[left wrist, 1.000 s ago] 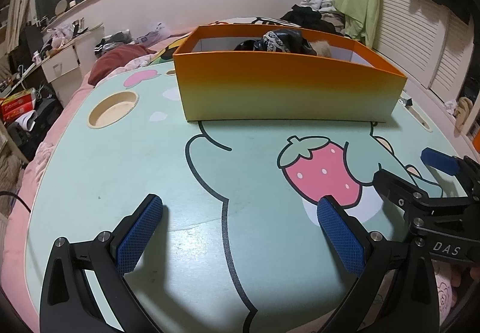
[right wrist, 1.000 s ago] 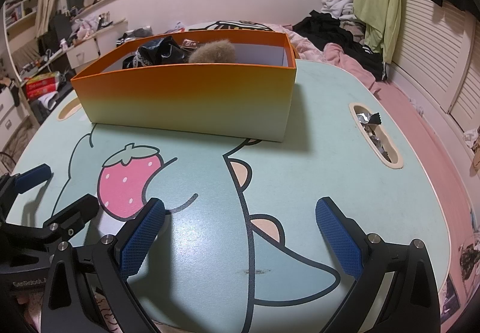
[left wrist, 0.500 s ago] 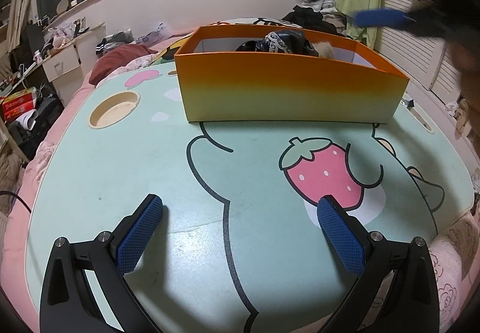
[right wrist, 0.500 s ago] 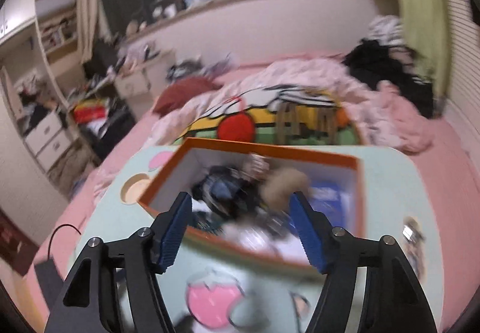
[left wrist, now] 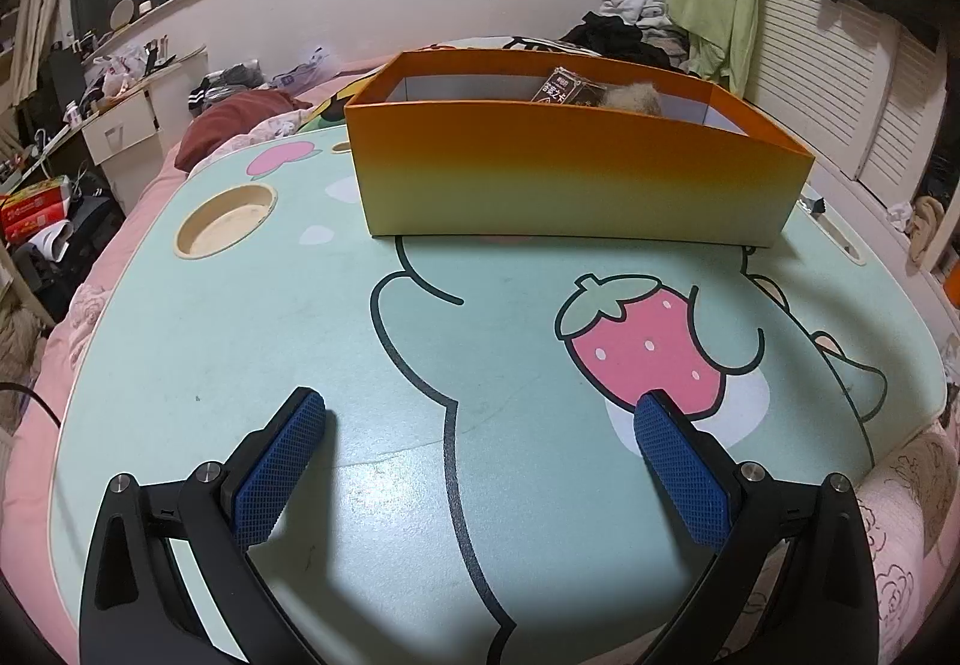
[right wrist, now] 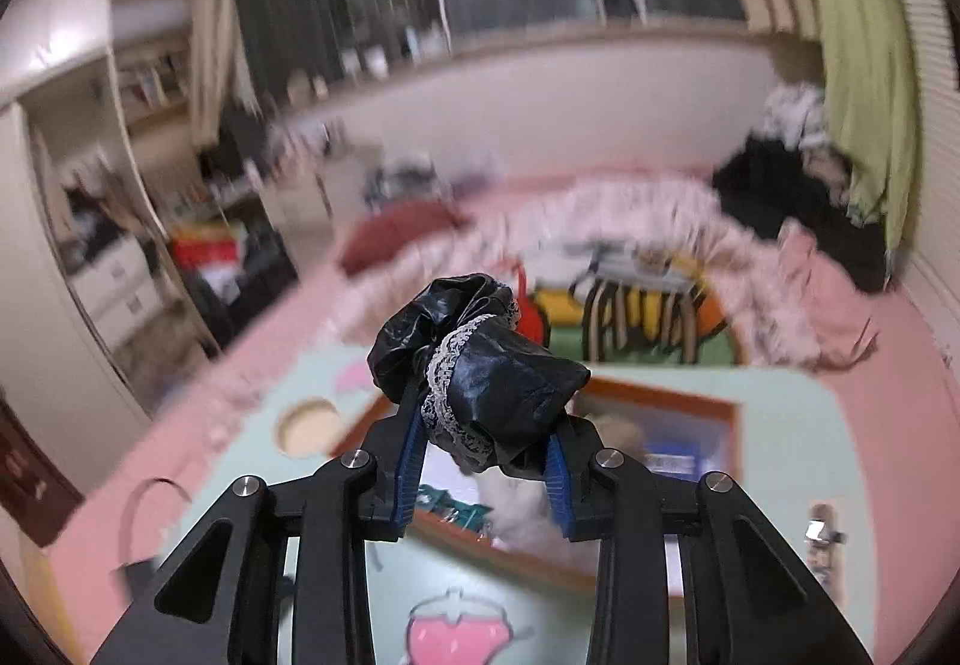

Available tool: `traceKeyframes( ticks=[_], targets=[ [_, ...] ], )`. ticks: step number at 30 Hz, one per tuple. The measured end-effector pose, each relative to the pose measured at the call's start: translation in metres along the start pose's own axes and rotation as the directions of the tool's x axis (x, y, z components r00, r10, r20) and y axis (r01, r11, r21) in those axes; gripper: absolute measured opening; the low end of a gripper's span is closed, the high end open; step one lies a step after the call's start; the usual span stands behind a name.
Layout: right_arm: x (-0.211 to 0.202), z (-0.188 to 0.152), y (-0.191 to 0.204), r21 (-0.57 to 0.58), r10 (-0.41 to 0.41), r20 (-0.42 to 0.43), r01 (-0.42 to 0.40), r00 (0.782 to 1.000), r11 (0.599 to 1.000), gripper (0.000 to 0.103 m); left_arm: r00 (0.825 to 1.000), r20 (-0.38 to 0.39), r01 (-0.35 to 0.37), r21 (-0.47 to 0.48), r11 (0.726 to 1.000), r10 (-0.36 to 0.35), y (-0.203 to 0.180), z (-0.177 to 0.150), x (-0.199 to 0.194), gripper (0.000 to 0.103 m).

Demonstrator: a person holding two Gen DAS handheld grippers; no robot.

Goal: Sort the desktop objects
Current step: 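Lift the black bag out and set it on the table with the right gripper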

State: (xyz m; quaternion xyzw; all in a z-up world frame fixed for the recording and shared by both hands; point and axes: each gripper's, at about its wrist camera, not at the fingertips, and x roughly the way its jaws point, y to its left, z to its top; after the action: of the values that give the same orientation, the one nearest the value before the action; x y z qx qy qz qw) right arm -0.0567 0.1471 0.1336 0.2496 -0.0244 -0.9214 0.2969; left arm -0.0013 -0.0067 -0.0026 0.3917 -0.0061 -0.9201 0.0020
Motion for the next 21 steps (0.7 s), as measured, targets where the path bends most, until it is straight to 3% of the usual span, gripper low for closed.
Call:
traceKeyframes(
  ticks=[2, 4, 8, 10, 11, 14, 16, 19, 21],
  targets=[
    [-0.023, -0.022, -0.004, -0.003, -0.005, -0.005, 0.005, 1.000, 1.000, 0.034, 1.000, 0.001, -0.002, -0.004, 1.000, 0.002, 0.001, 0.000, 0.000, 0.102],
    [-0.020, -0.046, -0.011, 0.007, -0.020, -0.067, 0.021, 0.998, 1.000, 0.035, 1.000, 0.006, -0.002, -0.014, 1.000, 0.002, 0.002, -0.001, 0.000, 0.102],
    [0.033, -0.100, -0.027, 0.041, -0.050, -0.223, 0.061, 0.974, 0.997, 0.036, 0.999, 0.014, -0.039, -0.048, 0.998, 0.040, 0.006, -0.003, -0.004, 0.102],
    [0.064, -0.122, -0.025, 0.034, -0.080, -0.292, 0.094, 0.953, 0.995, 0.043, 0.997, 0.030, -0.071, -0.065, 0.995, 0.073, 0.008, -0.005, -0.008, 0.102],
    [0.066, -0.125, -0.025, 0.025, -0.087, -0.277, 0.098, 0.957, 0.995, 0.043, 0.996, 0.038, -0.073, -0.074, 0.995, 0.076, 0.010, -0.005, -0.010, 0.102],
    [0.048, -0.123, -0.028, 0.036, -0.073, -0.236, 0.083, 0.969, 0.996, 0.066, 0.998, 0.038, -0.049, -0.117, 0.992, 0.054, 0.020, -0.004, -0.011, 0.102],
    [0.025, -0.125, -0.028, 0.038, -0.115, -0.161, 0.122, 0.980, 0.992, 0.090, 0.999, 0.042, -0.015, -0.151, 0.988, 0.022, 0.028, -0.005, -0.013, 0.102],
    [0.003, -0.137, -0.031, 0.032, -0.140, -0.135, 0.145, 0.981, 0.989, 0.094, 0.998, 0.068, 0.016, -0.186, 0.982, -0.004, 0.037, -0.005, -0.018, 0.102],
    [0.005, -0.150, -0.027, 0.000, -0.171, -0.200, 0.174, 0.965, 0.985, 0.096, 0.994, 0.108, 0.030, -0.180, 0.983, -0.011, 0.039, -0.001, -0.025, 0.102]
  ],
)
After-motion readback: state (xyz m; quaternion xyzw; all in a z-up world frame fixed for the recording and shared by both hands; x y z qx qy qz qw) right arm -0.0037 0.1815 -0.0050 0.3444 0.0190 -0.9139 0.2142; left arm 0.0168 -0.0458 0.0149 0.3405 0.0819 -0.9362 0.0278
